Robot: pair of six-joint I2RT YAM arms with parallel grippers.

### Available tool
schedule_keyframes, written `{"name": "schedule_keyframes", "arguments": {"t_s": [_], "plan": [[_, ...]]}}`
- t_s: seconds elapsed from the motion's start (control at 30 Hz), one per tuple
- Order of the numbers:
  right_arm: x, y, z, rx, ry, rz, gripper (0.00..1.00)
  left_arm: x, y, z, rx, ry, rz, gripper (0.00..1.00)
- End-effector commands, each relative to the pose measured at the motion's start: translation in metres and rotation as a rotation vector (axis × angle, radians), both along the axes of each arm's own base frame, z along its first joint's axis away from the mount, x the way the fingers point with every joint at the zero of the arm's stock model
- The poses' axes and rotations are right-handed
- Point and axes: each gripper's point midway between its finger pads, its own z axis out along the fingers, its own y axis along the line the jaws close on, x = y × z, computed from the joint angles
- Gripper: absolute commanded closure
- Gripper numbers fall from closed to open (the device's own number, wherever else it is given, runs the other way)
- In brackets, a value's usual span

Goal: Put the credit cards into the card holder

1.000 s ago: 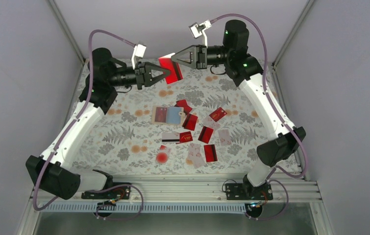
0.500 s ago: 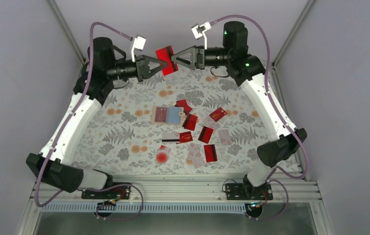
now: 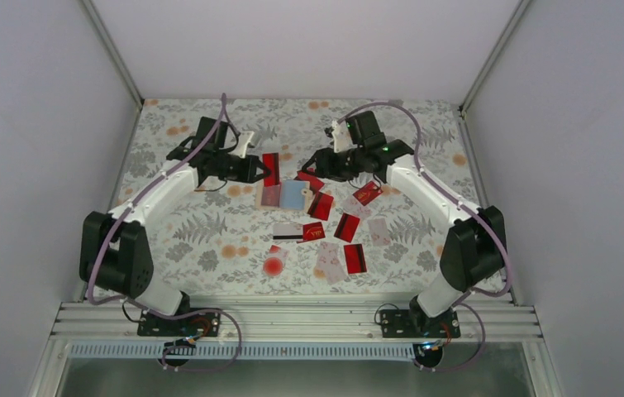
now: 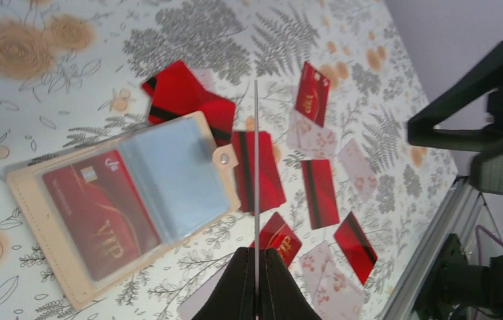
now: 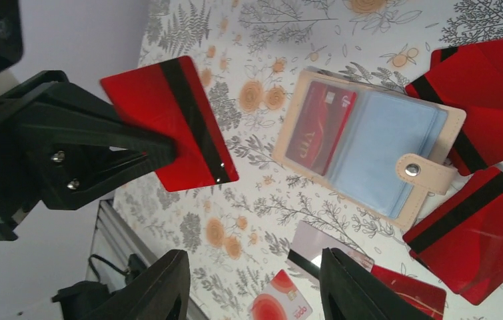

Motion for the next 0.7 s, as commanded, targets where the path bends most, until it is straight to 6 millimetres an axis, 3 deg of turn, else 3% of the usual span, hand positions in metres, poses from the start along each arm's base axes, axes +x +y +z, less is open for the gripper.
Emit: {"name": "schedule_keyframes", "arguments": {"t_s": [0.0,0.07,0.2,0.23,0.33,0.67], "plan": [[0.010,0.004,-0.021,-0.072,-0.021,-0.061,0.50,0.014,0.001,-0.012,-0.003,-0.055,-0.016,0.97],[0.008,0.005,-0.032,-0.074,0.007,-0.076,0.50,0.015,0.000,-0.021,-0.019,-0.035,-0.024,0.98],[0.008,0.011,-0.033,-0.078,0.001,-0.084,0.50,0.016,-0.001,-0.041,-0.009,-0.008,-0.044,0.98],[0.009,0.013,-0.045,-0.093,0.023,-0.080,0.50,0.017,0.002,-0.047,-0.002,0.002,-0.042,0.98],[0.007,0.017,-0.056,-0.087,0.043,-0.068,0.50,0.015,0.006,-0.059,-0.028,0.027,-0.047,0.98],[0.008,0.031,-0.093,-0.081,0.097,0.003,0.57,0.022,0.003,-0.085,-0.030,0.090,-0.080,0.98]]}}
